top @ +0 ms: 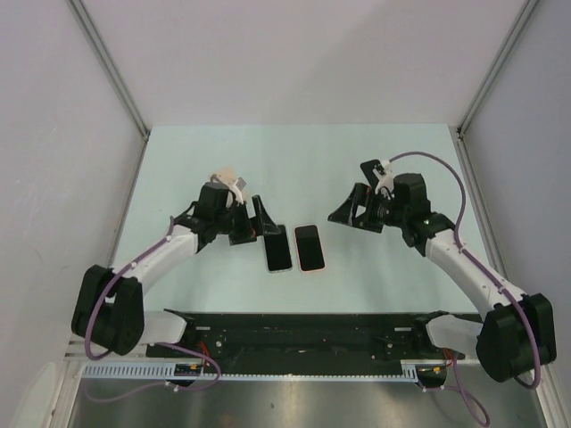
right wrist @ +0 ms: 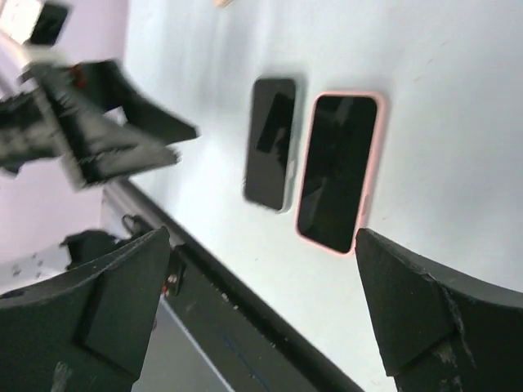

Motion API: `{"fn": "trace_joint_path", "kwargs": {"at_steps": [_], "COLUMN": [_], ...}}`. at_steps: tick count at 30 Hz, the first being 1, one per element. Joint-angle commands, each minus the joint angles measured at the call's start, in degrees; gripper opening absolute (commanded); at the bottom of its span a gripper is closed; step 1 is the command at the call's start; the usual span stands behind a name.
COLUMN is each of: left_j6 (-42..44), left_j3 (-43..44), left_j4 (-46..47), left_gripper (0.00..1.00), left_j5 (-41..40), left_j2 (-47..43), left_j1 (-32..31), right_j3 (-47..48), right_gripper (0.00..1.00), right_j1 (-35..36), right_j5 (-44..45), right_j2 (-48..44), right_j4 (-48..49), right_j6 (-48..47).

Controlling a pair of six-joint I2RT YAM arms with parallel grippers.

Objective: Put the phone into the phone case

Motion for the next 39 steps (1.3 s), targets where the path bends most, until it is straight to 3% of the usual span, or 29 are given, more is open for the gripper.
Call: {"fn": "trace_joint_path", "kwargs": {"at_steps": [1,6,14,20,31,35,39], "left_j6": [5.7,10.7,13.9,13.7,10.5,9.2,6.1], "left_j3": [3.4,3.7,1.2,1.2,-0.3,0.0,0.9], "left_j4": [-7.2,-10.0,-11.1,-11.5,-10.7,-12.0,-14.6], "left_gripper": [1.00,1.00,1.00,1.00,1.00,1.00,0.99], "left_j5": [-4.7,-6.9,-7.6,-8.8,-12.2,-17.0,-29.1], "left_j2": [-5.3,-8.7,-13.0,-15.1,-17.7,-18.0,-16.7], "left_j1": [-0.2,-0.2,0.1,1.0,7.1,8.4,8.9], "right_j3": [12.0,20.3,33.4,42.7,60.2,63.4,64.0], "right_gripper": [1.00,1.00,1.00,1.00,1.00,1.00,1.00], "right_j1": [-0.5,-1.5,-5.6,-12.9,-15.6,-15.9,-16.0], "right_j5": [14.4,30.3,42.1,34.8,28.5,26.0,25.3], "right_j2": [5.4,15.0,34.9,47.8,61.5,64.2,66.1], "right_j4": [-10.8,-11.5,-10.3,-14.6,-21.9,-23.0,-23.4], "right_j6": [-8.2,-16.1,-31.1,-33.9,-42.0,-42.3,-42.6]}}
